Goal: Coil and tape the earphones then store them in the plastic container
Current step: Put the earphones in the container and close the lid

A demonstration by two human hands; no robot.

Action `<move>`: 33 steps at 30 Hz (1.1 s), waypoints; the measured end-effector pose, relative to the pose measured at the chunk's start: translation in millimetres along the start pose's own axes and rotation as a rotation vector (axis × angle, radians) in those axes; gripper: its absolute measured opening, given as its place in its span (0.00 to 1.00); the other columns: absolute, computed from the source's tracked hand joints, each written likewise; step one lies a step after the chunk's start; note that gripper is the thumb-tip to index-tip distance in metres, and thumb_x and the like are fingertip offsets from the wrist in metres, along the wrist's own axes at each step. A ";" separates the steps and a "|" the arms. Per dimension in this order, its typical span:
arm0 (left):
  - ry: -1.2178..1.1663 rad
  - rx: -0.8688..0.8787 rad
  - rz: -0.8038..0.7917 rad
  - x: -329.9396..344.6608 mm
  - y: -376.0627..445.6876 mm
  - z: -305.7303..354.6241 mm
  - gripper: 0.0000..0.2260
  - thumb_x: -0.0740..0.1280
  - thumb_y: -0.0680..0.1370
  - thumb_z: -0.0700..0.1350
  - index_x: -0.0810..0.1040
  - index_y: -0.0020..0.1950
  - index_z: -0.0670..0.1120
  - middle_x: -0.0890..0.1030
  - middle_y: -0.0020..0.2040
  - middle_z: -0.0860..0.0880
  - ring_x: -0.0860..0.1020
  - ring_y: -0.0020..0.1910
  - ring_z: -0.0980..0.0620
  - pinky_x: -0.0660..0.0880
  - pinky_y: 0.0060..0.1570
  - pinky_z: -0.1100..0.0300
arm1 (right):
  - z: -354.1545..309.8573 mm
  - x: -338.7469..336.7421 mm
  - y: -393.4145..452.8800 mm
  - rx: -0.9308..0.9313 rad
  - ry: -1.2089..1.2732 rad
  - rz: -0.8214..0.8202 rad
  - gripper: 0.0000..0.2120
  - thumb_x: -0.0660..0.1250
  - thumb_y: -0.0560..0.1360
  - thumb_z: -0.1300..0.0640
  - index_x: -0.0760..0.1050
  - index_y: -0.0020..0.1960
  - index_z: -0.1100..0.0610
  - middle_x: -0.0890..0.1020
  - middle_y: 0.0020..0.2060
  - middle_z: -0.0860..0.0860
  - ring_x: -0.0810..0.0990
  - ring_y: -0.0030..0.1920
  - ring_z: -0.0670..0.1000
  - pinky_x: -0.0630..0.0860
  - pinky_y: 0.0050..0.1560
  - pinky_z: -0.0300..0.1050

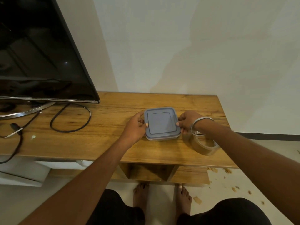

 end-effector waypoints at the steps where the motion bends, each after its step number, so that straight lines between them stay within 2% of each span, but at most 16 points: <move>1: 0.001 0.002 -0.004 0.1 0.2 -0.3 0.24 0.64 0.80 0.37 0.67 0.74 0.50 0.75 0.47 0.50 0.80 0.51 0.44 0.80 0.50 0.43 | 0.7 0.5 -0.9 0.011 0.002 -0.008 0.08 0.64 0.77 0.62 0.77 0.53 0.66 0.78 0.28 0.56 0.76 0.27 0.51 0.78 0.32 0.43; 4: -0.032 -0.024 -0.071 2.4 1.2 -4.1 0.25 0.64 0.80 0.37 0.65 0.75 0.52 0.74 0.52 0.49 0.79 0.52 0.45 0.82 0.45 0.49 | 2.2 1.9 -2.5 0.025 -0.012 -0.037 0.07 0.63 0.78 0.63 0.76 0.54 0.64 0.78 0.29 0.56 0.76 0.26 0.50 0.76 0.27 0.40; 8: -0.149 -0.068 -0.248 10.0 -2.4 -7.8 0.33 0.68 0.77 0.33 0.63 0.76 0.56 0.71 0.59 0.45 0.78 0.57 0.43 0.83 0.41 0.53 | 2.7 1.1 2.5 0.024 -0.013 -0.007 0.08 0.64 0.77 0.63 0.77 0.55 0.64 0.78 0.29 0.56 0.76 0.27 0.51 0.77 0.30 0.42; 10: -0.164 -0.074 -0.280 11.9 -1.8 -7.0 0.34 0.68 0.76 0.32 0.63 0.76 0.57 0.70 0.60 0.45 0.77 0.58 0.42 0.82 0.40 0.54 | 2.9 0.9 3.4 0.022 -0.014 -0.001 0.07 0.64 0.77 0.62 0.77 0.53 0.64 0.78 0.29 0.56 0.76 0.27 0.51 0.77 0.31 0.43; 14: -0.125 -0.059 -0.200 10.3 5.8 -4.0 0.31 0.68 0.76 0.32 0.65 0.75 0.52 0.72 0.53 0.48 0.79 0.54 0.42 0.83 0.43 0.50 | -2.1 -3.9 3.7 -0.019 -0.117 0.024 0.07 0.65 0.77 0.60 0.78 0.46 0.63 0.78 0.26 0.54 0.76 0.25 0.50 0.75 0.27 0.39; 16: -0.118 -0.061 -0.140 9.5 10.6 -4.6 0.29 0.69 0.76 0.32 0.66 0.75 0.48 0.73 0.50 0.49 0.80 0.50 0.44 0.82 0.42 0.52 | -3.3 -8.3 6.9 -0.041 -0.130 0.054 0.07 0.65 0.77 0.59 0.78 0.47 0.63 0.79 0.27 0.54 0.77 0.25 0.49 0.74 0.27 0.38; 20: -0.145 -0.077 -0.057 12.6 22.9 -6.4 0.27 0.70 0.75 0.33 0.67 0.74 0.42 0.75 0.49 0.48 0.79 0.46 0.47 0.82 0.38 0.57 | -0.2 -17.2 19.4 -0.071 -0.090 0.107 0.08 0.64 0.78 0.60 0.79 0.50 0.65 0.81 0.31 0.57 0.78 0.28 0.52 0.79 0.37 0.45; 23: -0.139 -0.063 0.007 16.4 33.8 -4.1 0.26 0.71 0.75 0.35 0.69 0.72 0.40 0.76 0.52 0.43 0.80 0.46 0.47 0.81 0.34 0.62 | -0.9 -27.9 25.7 -0.110 -0.128 0.158 0.10 0.64 0.78 0.59 0.80 0.50 0.66 0.84 0.37 0.60 0.80 0.31 0.53 0.81 0.47 0.49; 27: -0.167 -0.036 0.004 32.8 47.0 3.9 0.25 0.71 0.75 0.35 0.70 0.71 0.38 0.76 0.49 0.46 0.79 0.50 0.47 0.82 0.43 0.57 | 4.1 -45.4 33.7 -0.123 -0.184 0.204 0.11 0.63 0.78 0.58 0.79 0.53 0.65 0.85 0.43 0.60 0.83 0.42 0.56 0.79 0.53 0.51; 29: -0.189 -0.032 -0.054 47.8 52.4 10.5 0.24 0.69 0.76 0.34 0.70 0.72 0.39 0.75 0.52 0.46 0.78 0.53 0.47 0.81 0.43 0.62 | 11.9 -59.5 38.1 -0.113 -0.195 0.251 0.12 0.63 0.78 0.59 0.79 0.55 0.65 0.84 0.44 0.61 0.83 0.46 0.59 0.79 0.54 0.52; 31: -0.206 -0.033 -0.104 61.7 56.5 18.8 0.24 0.68 0.77 0.33 0.69 0.72 0.39 0.74 0.54 0.46 0.77 0.54 0.48 0.80 0.41 0.65 | 19.2 -71.5 40.9 -0.113 -0.211 0.276 0.12 0.62 0.79 0.58 0.79 0.55 0.65 0.84 0.44 0.60 0.82 0.43 0.58 0.79 0.52 0.51; 33: -0.202 -0.033 -0.118 73.7 63.1 27.2 0.23 0.67 0.77 0.32 0.68 0.72 0.38 0.75 0.48 0.49 0.76 0.53 0.49 0.80 0.45 0.63 | 28.9 -80.9 44.4 -0.109 -0.192 0.293 0.12 0.62 0.79 0.58 0.79 0.54 0.65 0.83 0.40 0.59 0.79 0.35 0.55 0.78 0.45 0.47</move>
Point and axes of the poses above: each hand's wrist, its own y-axis towards the middle knuckle, its own x-axis out of the palm, z = x × y, the point moved 8 cm from there along y, towards the middle knuckle
